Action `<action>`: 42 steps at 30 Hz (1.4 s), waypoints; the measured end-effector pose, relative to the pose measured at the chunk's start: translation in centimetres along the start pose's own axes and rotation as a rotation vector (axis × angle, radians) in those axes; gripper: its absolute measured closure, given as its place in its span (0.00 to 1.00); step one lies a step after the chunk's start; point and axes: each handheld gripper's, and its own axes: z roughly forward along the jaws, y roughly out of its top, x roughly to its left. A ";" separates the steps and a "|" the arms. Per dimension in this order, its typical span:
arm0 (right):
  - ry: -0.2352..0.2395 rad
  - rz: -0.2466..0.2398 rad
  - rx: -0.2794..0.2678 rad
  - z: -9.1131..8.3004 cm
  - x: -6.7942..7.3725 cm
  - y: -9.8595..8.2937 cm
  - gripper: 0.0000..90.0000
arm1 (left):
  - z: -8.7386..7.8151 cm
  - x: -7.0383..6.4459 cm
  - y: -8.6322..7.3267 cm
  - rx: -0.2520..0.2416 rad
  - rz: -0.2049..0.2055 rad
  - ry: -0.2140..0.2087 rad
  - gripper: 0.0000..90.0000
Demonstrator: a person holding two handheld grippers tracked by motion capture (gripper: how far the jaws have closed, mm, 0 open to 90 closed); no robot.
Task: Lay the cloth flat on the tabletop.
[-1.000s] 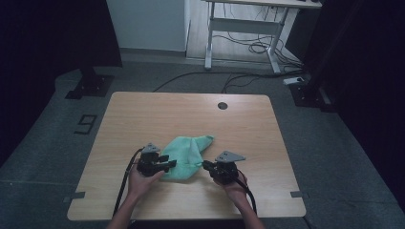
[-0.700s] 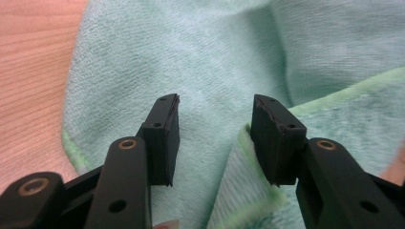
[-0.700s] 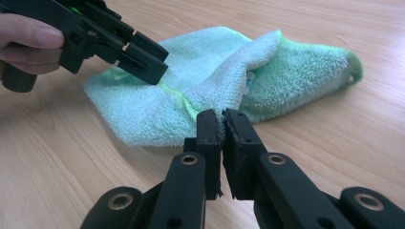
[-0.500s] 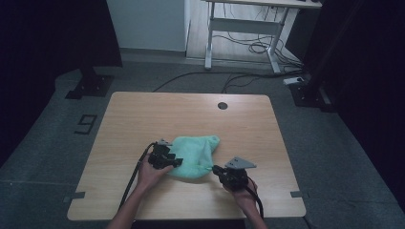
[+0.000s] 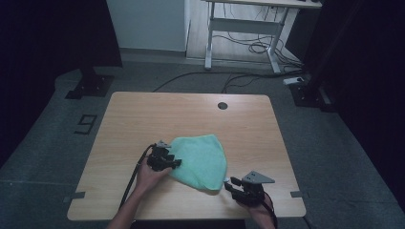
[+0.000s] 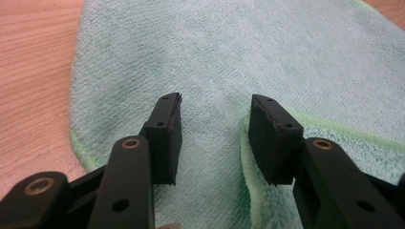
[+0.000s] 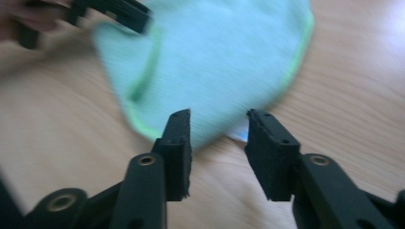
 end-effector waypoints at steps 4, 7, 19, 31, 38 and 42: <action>-0.006 0.049 0.042 1.7 -1.7 -0.1 0.59 | 0.0 0.1 -0.2 -0.010 0.005 0.001 0.62; 0.026 0.082 0.052 3.0 -2.3 0.5 0.58 | -0.1 0.1 -0.3 -0.013 0.002 0.001 0.63; 0.009 0.149 0.082 6.7 -1.2 3.5 0.56 | -0.4 0.2 -1.0 -0.034 0.001 -0.010 0.63; -0.075 0.057 0.159 7.9 -0.3 4.0 0.89 | -0.5 0.3 -1.2 -0.049 -0.002 -0.013 0.64; 0.014 -0.051 0.132 10.1 4.6 8.2 0.93 | -0.6 0.3 -1.5 -0.062 -0.013 -0.014 0.64; 0.059 -0.111 0.189 13.5 7.2 10.0 0.84 | -0.8 0.5 -1.7 -0.059 -0.014 -0.023 0.64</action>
